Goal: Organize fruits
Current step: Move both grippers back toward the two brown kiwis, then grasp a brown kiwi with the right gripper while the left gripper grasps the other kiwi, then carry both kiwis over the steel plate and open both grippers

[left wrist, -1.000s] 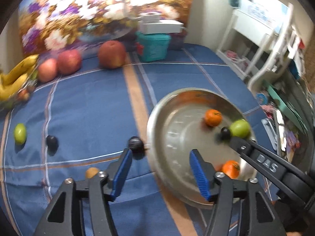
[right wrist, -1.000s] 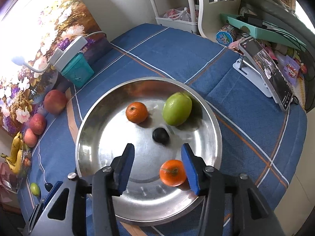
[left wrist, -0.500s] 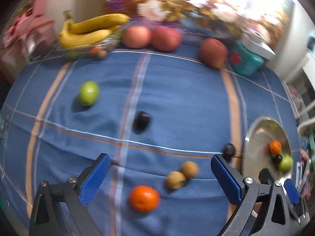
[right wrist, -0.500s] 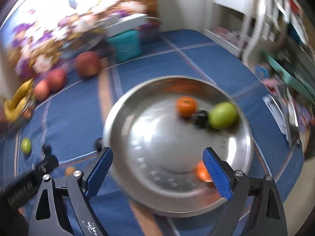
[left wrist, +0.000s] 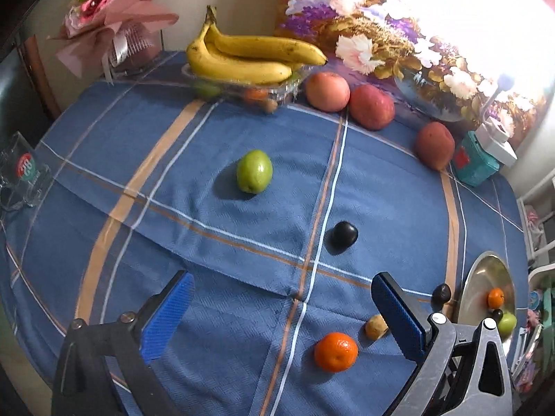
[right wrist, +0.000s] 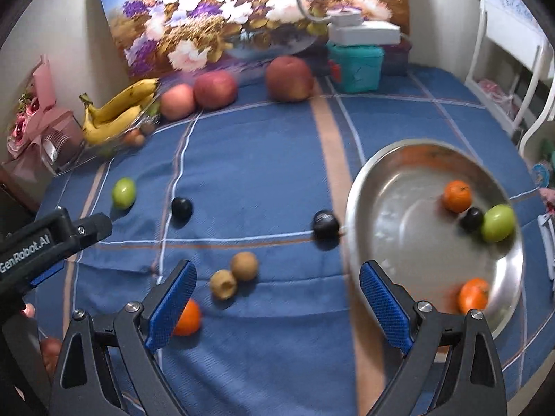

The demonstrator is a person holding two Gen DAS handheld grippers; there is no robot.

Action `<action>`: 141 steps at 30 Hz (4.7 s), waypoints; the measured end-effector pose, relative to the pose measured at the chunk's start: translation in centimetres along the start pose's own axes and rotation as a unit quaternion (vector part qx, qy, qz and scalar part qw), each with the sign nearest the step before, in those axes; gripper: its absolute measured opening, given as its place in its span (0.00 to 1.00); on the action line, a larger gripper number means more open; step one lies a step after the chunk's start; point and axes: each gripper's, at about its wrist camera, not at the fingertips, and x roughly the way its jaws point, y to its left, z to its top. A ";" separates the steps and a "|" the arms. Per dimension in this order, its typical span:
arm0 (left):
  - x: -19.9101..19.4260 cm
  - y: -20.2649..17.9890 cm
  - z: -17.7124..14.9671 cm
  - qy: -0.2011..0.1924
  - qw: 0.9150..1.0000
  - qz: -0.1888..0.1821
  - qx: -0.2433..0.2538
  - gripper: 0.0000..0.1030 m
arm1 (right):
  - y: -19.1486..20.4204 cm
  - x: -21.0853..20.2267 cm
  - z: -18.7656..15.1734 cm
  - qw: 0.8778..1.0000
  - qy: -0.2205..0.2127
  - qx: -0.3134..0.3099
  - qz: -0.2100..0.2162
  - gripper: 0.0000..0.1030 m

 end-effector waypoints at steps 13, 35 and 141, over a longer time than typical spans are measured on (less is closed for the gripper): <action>5.2 0.8 -1.1 0.076 0.996 0.006 -0.036 1.00 | -0.7 4.0 -1.2 0.995 0.050 0.072 0.052 0.92; 6.5 1.1 0.2 0.084 0.996 0.014 -0.035 1.00 | 0.8 7.5 -0.8 0.997 0.056 0.036 0.046 0.44; 0.8 -17.6 -5.5 0.060 0.943 -0.224 0.238 0.22 | -15.0 -2.7 -0.6 0.961 -0.028 0.247 -0.122 0.26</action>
